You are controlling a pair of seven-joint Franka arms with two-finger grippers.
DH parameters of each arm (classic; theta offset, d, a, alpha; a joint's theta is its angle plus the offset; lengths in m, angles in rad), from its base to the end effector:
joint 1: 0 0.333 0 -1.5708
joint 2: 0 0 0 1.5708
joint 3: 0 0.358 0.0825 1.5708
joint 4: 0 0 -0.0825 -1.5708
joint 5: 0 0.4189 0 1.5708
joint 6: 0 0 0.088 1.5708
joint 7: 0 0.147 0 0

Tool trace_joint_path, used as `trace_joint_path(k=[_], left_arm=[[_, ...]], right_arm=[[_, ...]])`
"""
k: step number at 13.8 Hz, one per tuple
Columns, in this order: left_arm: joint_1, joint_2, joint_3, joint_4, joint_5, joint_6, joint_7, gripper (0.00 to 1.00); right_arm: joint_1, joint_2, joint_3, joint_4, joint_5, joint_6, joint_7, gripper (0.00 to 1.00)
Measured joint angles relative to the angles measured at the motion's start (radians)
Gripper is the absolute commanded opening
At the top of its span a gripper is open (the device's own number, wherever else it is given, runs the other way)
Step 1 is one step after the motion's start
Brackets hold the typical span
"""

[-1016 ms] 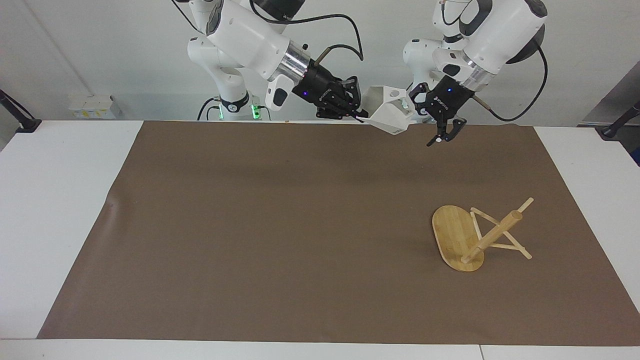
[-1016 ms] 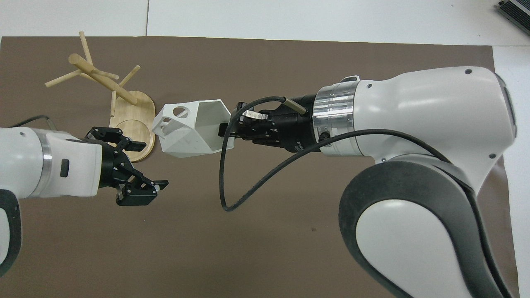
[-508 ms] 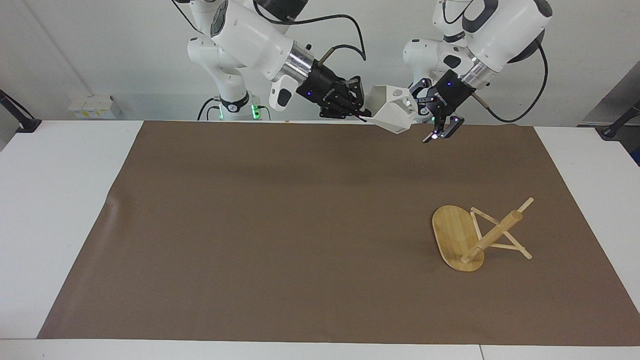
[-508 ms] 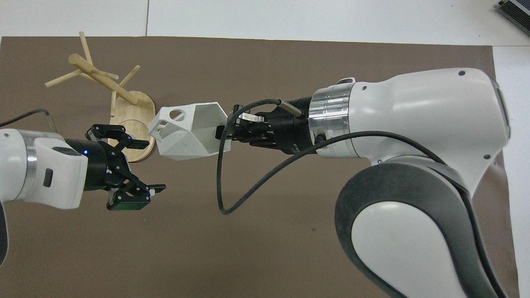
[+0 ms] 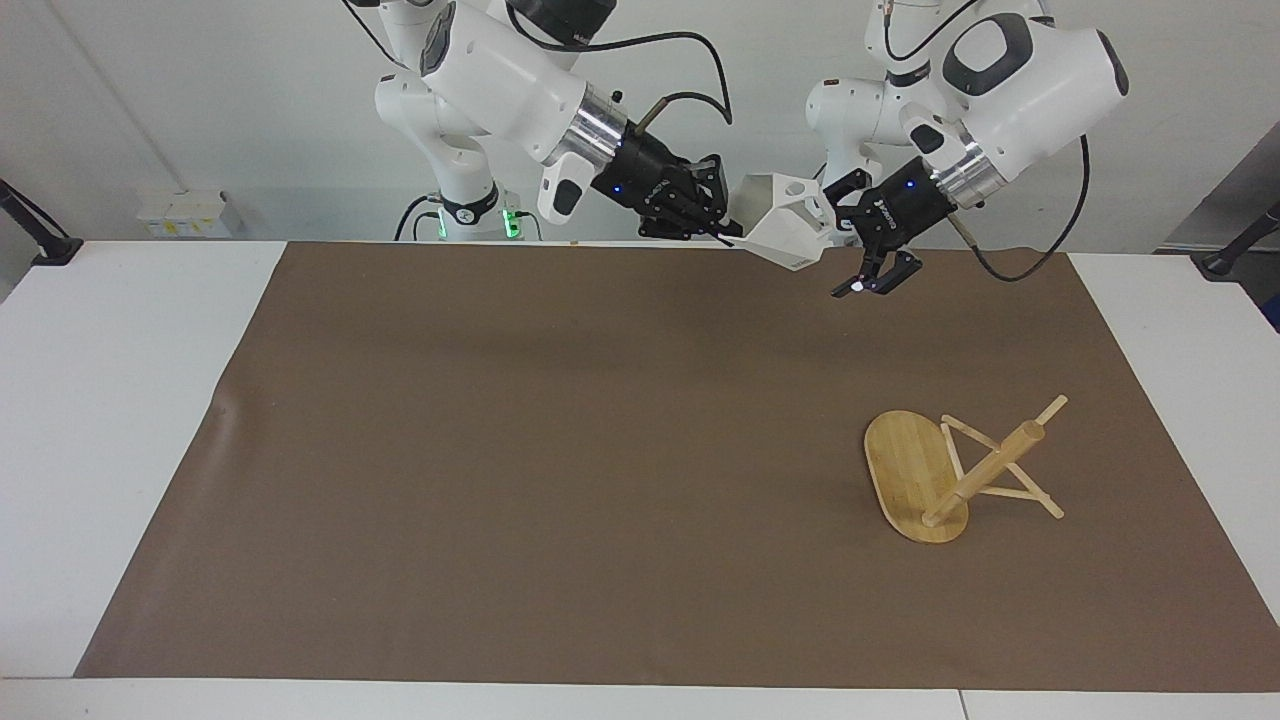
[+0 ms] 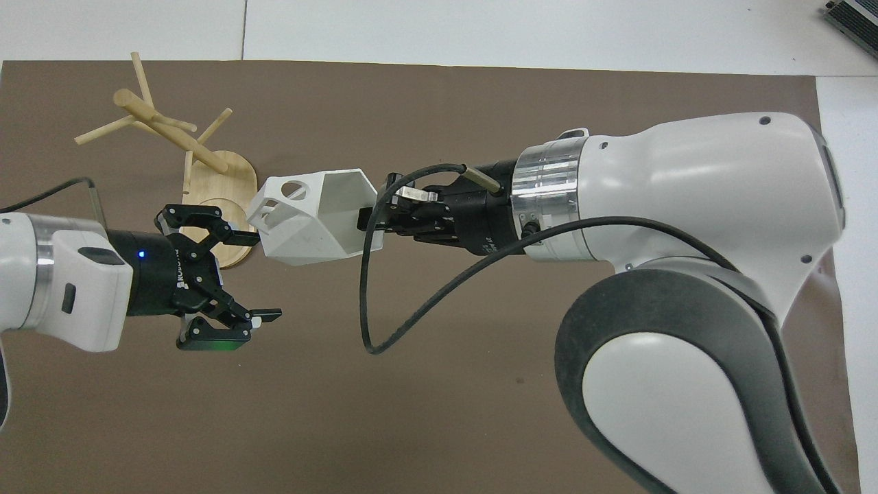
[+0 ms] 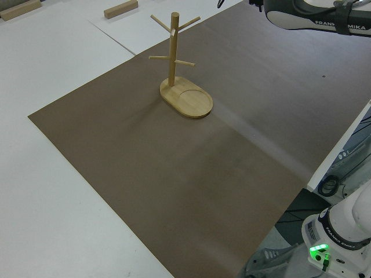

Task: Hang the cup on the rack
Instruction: 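Move the left gripper onto the cup body held by the right gripper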

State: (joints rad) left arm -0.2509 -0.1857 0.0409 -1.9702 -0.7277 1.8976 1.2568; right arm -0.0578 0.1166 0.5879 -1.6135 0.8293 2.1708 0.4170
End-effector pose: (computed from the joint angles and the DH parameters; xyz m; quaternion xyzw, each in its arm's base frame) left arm 0.5246 -0.1858 0.5837 0.7558 -0.5532 0.2185 0.2740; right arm 0.5801 0.3760 0.6378 -0.8856 0.1038 0.0021 0.4527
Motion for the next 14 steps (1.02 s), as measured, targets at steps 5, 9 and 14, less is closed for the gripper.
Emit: trace_joint_path(k=[5,9,14], left_arm=[[0.008,0.038,0.0,0.076,-0.035,-0.048,0.002,1.0],[0.011,0.04,0.002,0.079,-0.069,-0.055,0.059,1.0],[0.035,0.04,0.004,0.079,-0.154,-0.066,0.099,1.0]], right_arm=[[0.0,0.006,0.007,0.0,0.0,0.017,0.01,0.0],[0.0,0.01,0.008,0.0,0.0,0.041,0.017,0.0],[0.0,0.011,0.009,0.0,0.0,0.042,0.019,0.0]])
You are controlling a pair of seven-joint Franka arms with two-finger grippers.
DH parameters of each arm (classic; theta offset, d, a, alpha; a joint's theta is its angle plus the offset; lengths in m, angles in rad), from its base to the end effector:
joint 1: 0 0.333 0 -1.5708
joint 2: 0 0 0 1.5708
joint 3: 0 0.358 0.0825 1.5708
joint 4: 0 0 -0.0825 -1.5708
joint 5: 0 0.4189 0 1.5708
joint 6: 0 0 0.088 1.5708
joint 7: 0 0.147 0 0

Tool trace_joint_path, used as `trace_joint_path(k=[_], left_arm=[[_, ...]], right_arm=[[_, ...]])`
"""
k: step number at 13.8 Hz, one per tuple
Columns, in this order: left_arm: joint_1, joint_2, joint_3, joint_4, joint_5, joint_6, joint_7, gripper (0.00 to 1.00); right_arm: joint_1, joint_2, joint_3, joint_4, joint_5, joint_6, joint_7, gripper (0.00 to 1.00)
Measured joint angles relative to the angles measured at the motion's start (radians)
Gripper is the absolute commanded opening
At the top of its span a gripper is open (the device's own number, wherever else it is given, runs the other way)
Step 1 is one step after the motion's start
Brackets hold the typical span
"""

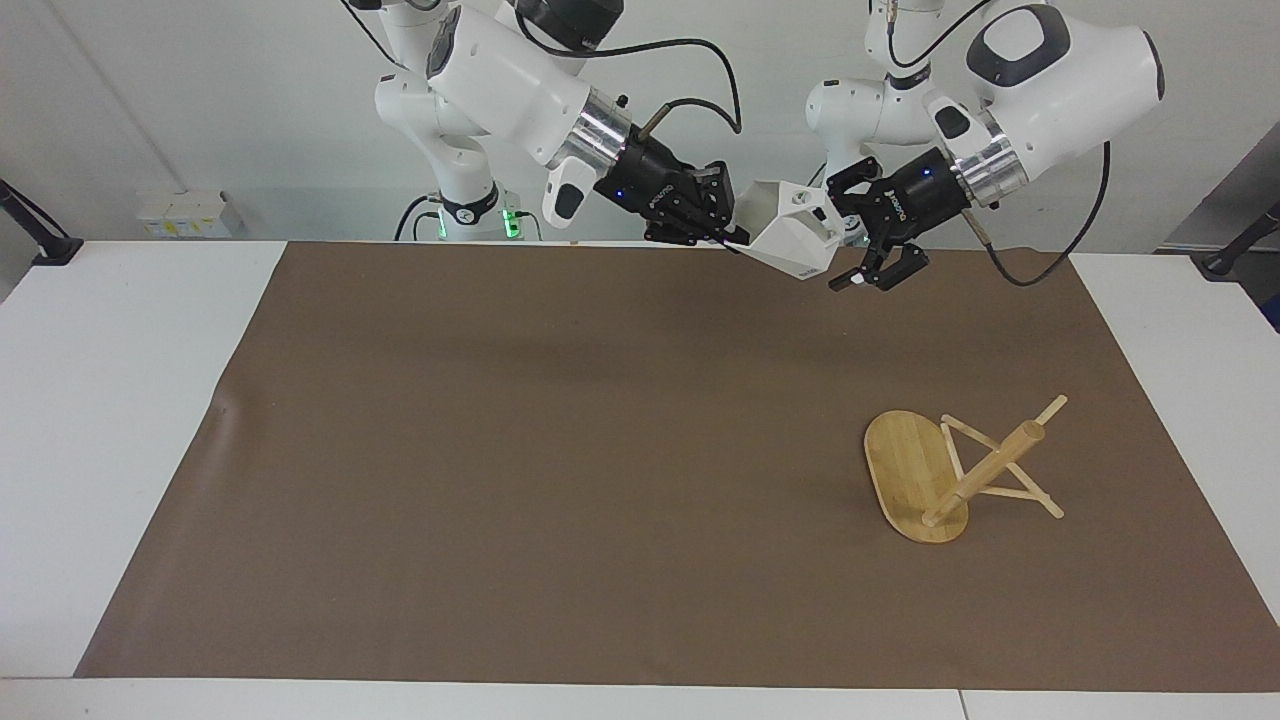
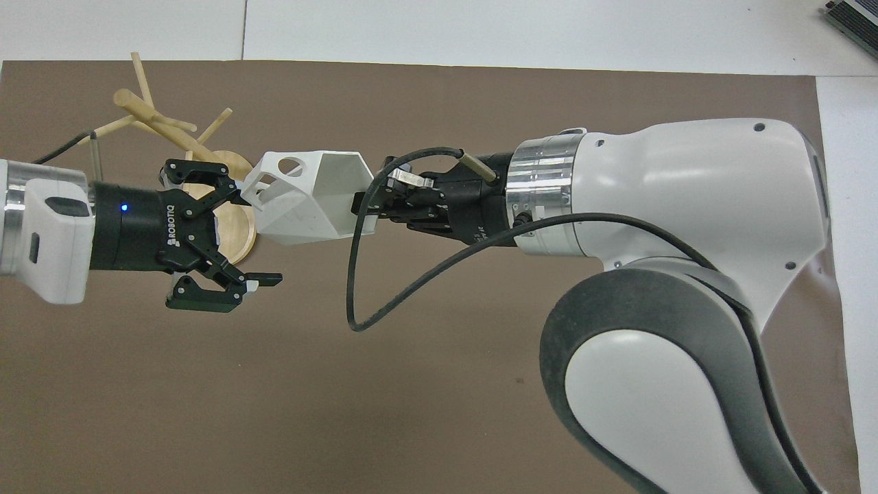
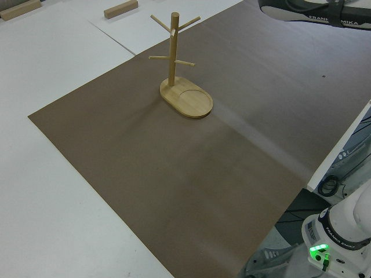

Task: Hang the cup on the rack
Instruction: 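Move the left gripper onto the cup body held by the right gripper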

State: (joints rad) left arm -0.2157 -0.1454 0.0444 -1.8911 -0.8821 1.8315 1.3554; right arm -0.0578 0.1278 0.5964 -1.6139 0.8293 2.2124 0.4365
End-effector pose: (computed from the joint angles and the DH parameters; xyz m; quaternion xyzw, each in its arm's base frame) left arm 0.5408 -0.1855 0.6119 0.7156 -0.5571 0.2660 0.3269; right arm 0.5858 0.3778 0.6353 -0.8807 0.1199 -0.0040 0.4582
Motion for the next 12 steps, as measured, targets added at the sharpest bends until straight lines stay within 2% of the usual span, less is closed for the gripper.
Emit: trace_joint_path(k=[5,12], left_arm=[[0.0,0.0,-0.004,-0.005,-0.088,0.039,0.013,1.0],[-0.023,0.015,-0.03,-0.015,-0.122,0.082,0.021,1.0]], right_arm=[[0.0,0.0,0.0,0.0,0.0,0.0,0.0,0.0],[0.0,0.0,0.0,0.0,0.0,0.0,0.0,0.0]])
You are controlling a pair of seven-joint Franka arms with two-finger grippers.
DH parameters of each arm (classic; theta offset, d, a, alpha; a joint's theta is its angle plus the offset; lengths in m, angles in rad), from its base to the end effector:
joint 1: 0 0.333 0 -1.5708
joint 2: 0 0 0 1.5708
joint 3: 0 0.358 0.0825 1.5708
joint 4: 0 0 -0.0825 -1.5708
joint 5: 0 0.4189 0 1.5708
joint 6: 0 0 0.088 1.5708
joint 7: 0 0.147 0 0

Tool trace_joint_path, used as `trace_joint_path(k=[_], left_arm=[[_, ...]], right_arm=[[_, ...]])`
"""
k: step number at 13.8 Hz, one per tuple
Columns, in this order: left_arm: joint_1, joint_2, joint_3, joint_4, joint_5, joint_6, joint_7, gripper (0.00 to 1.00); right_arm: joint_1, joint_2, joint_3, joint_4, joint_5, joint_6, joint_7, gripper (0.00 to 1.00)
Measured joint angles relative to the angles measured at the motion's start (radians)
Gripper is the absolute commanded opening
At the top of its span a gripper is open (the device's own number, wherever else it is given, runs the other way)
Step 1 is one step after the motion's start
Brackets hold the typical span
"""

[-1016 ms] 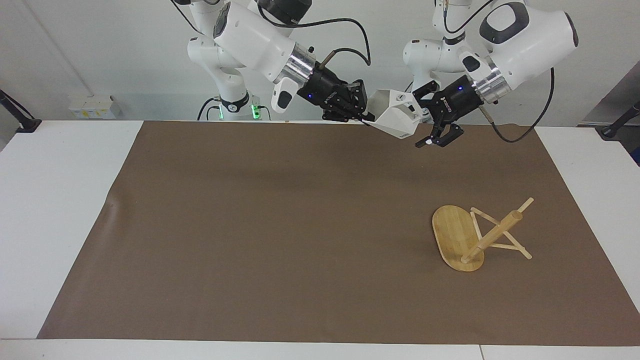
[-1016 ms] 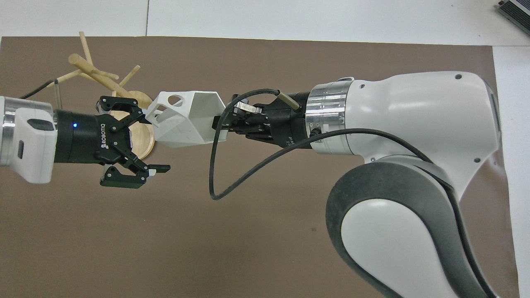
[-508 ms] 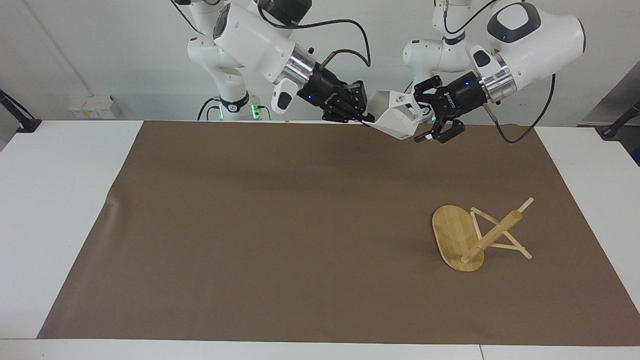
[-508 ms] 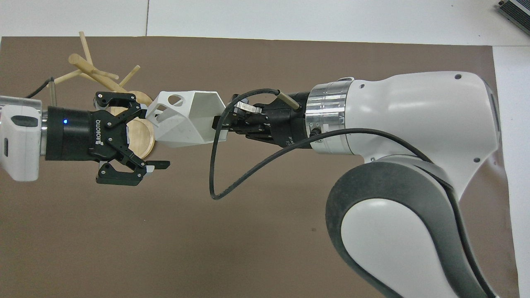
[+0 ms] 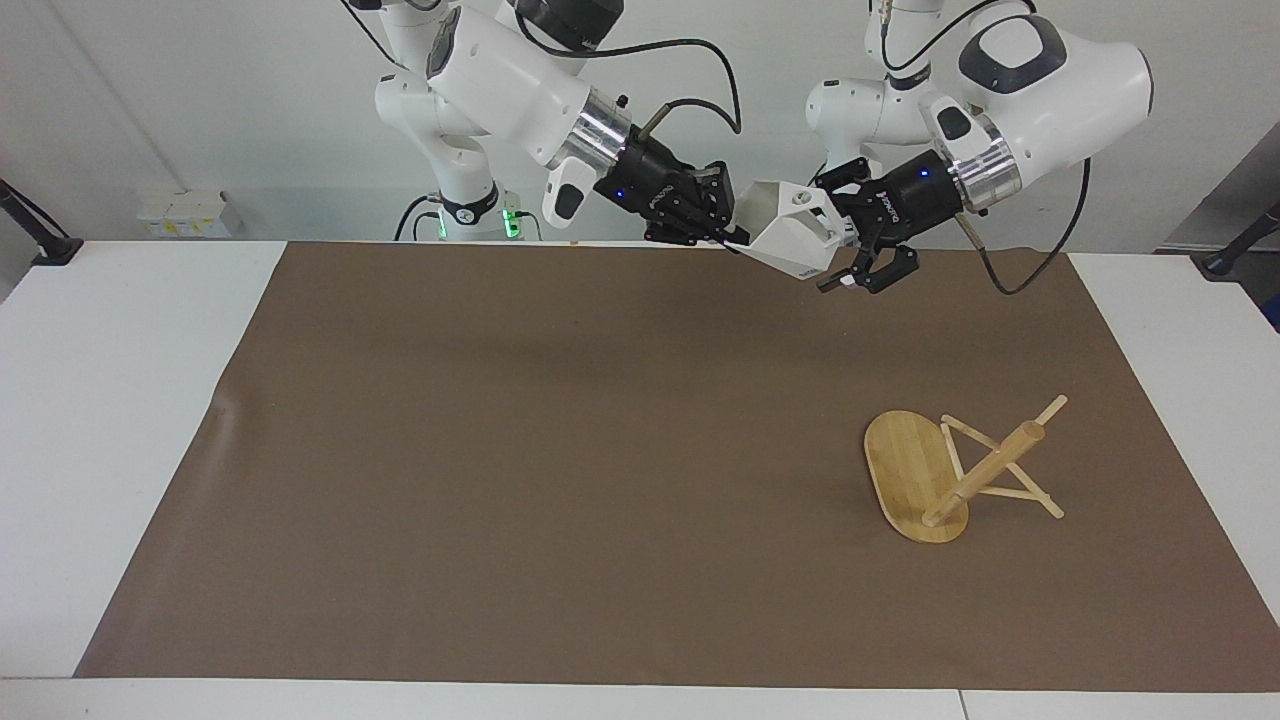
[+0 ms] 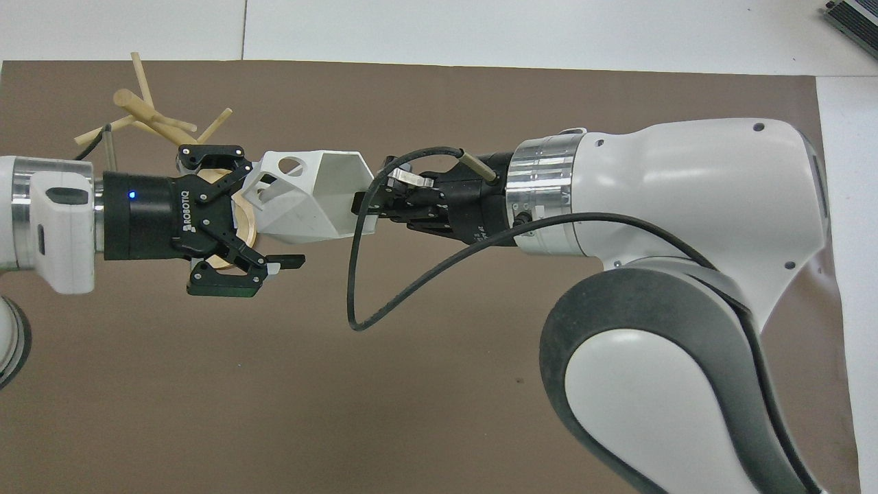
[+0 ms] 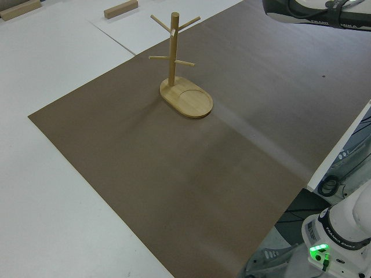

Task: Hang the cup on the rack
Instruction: 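Move the left gripper onto the cup body held by the right gripper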

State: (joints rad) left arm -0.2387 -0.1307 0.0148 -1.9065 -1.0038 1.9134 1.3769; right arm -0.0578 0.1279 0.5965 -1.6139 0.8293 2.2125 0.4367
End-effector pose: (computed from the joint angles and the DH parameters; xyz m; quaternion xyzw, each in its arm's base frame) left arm 0.5449 -0.2178 0.6102 0.7021 -0.5367 0.3033 0.3563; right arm 0.5859 0.3778 0.6353 -0.8807 0.1200 -0.0040 0.4582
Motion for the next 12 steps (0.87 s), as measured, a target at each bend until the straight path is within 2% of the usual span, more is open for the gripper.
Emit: trace_joint_path(k=[7,8,9,10,12], left_arm=[[-0.006,0.001,0.001,-0.002,-0.017,-0.004,0.0,1.0],[-0.005,0.001,0.002,-0.002,-0.019,-0.008,0.0,0.97],[-0.005,0.001,0.004,-0.002,-0.021,-0.013,0.0,0.4],[-0.005,0.001,0.006,-0.002,-0.022,-0.018,0.001,0.03],[-0.004,0.001,0.011,-0.002,-0.023,-0.022,0.002,0.0]], right_arm=[[0.0,0.0,0.001,0.0,0.0,-0.002,0.0,0.0],[0.0,0.0,0.001,0.0,0.0,-0.002,0.0,0.0],[0.0,0.0,0.002,0.0,0.0,-0.003,0.0,0.0],[0.0,0.0,0.002,0.0,0.0,-0.004,0.0,0.0],[0.0,0.0,0.003,0.0,0.0,-0.005,0.0,0.0]])
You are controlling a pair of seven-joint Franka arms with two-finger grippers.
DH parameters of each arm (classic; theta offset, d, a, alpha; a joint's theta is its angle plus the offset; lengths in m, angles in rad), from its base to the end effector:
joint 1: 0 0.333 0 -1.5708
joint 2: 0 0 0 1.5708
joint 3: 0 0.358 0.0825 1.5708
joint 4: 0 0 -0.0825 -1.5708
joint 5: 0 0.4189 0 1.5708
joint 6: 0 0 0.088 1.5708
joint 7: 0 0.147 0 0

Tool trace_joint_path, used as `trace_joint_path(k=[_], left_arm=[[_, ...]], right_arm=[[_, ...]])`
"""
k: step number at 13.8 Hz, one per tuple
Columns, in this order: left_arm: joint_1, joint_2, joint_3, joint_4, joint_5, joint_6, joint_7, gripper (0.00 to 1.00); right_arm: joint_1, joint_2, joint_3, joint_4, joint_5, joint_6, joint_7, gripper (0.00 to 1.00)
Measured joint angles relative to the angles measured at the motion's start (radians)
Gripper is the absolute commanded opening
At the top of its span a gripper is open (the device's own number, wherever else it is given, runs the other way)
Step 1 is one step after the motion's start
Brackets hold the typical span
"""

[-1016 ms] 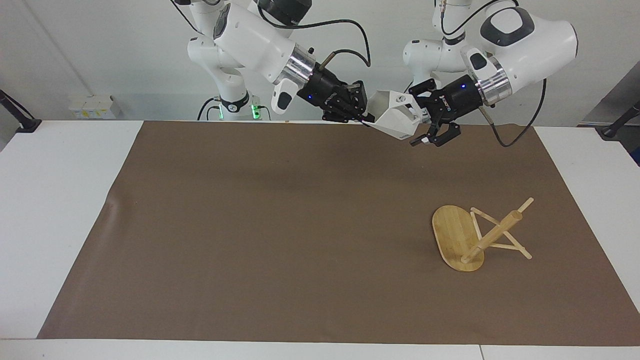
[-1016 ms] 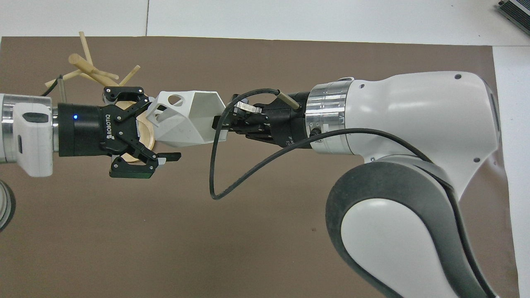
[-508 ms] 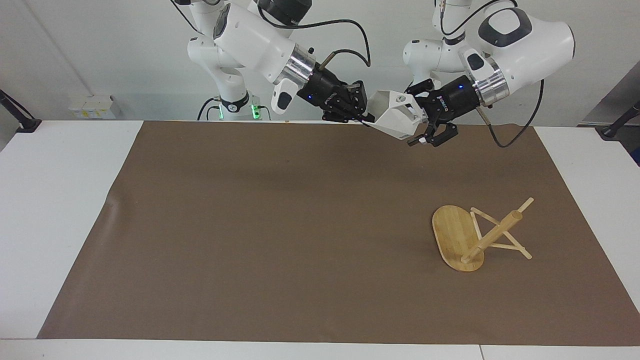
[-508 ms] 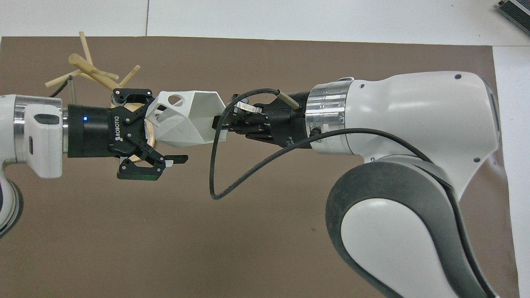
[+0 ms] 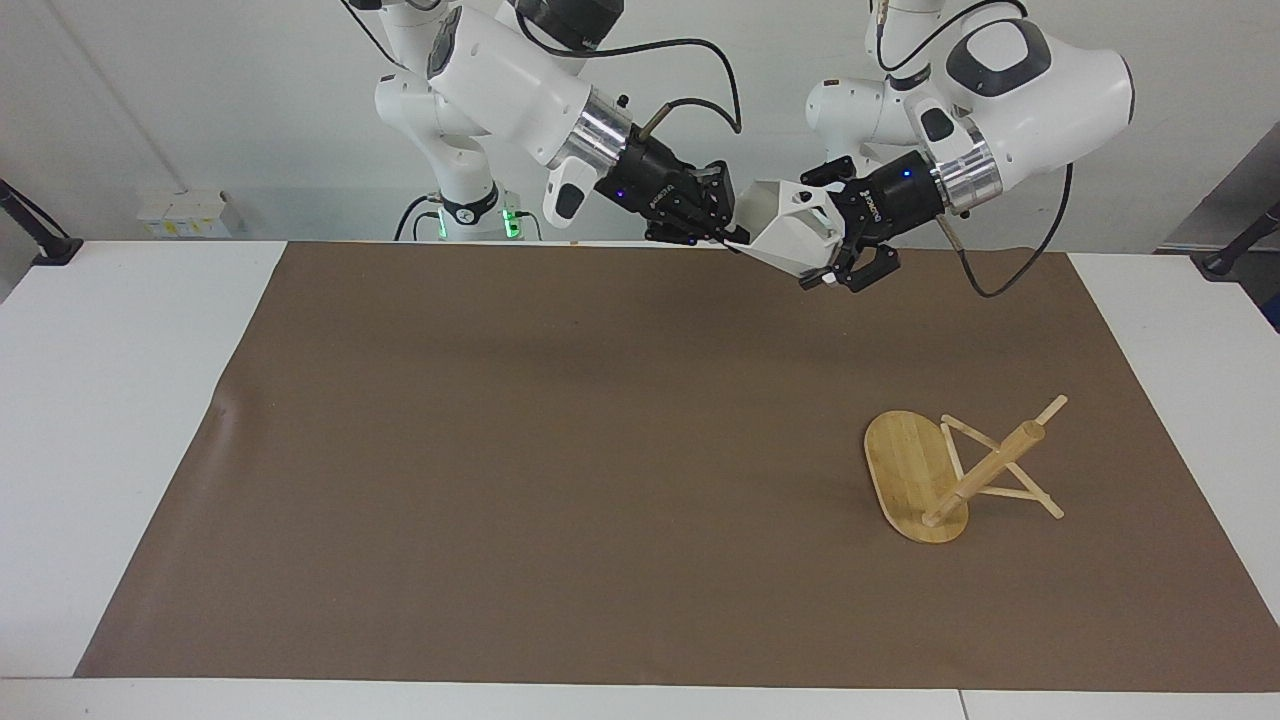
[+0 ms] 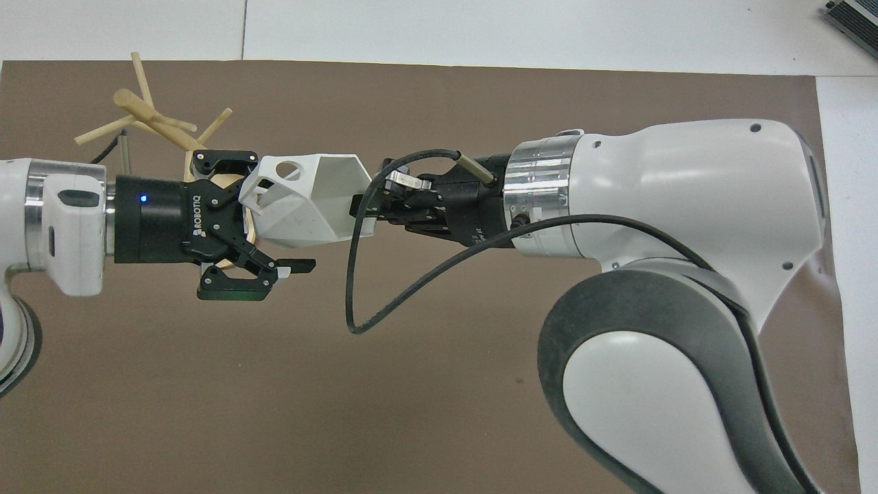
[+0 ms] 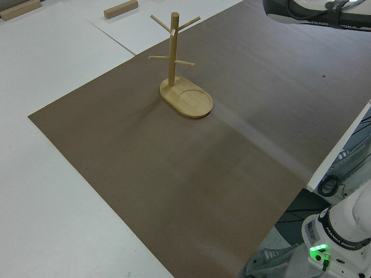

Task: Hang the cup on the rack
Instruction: 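Move the left gripper onto the cup body held by the right gripper, then close the left gripper on the cup while the right gripper releases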

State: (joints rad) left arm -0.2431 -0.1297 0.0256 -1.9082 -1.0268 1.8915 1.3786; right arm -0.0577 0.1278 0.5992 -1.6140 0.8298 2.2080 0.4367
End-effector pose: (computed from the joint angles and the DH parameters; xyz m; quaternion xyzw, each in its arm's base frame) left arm 0.5435 -0.2172 0.6099 0.6984 -0.5326 0.3017 0.3708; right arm 0.5842 0.3797 0.6351 -0.8811 0.1179 -0.0013 0.4579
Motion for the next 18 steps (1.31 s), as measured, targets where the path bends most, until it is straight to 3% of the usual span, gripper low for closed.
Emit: trace_joint_path(k=[10,12,14,18], left_arm=[[0.002,0.0,0.006,0.0,-0.003,-0.013,0.004,0.0],[0.002,0.0,0.007,0.0,-0.003,-0.015,0.004,0.0],[0.003,0.0,0.008,0.0,-0.004,-0.022,0.004,0.0],[0.022,-0.002,0.01,-0.003,-0.004,-0.063,0.004,0.0]], right_arm=[[0.0,0.0,0.002,0.0,0.002,0.0,0.0,0.0],[0.0,0.0,0.002,0.0,0.002,0.0,0.0,0.15],[0.0,0.0,0.003,0.0,0.002,0.001,0.001,1.0],[-0.001,0.0,0.003,0.0,0.002,0.01,0.0,1.0]])
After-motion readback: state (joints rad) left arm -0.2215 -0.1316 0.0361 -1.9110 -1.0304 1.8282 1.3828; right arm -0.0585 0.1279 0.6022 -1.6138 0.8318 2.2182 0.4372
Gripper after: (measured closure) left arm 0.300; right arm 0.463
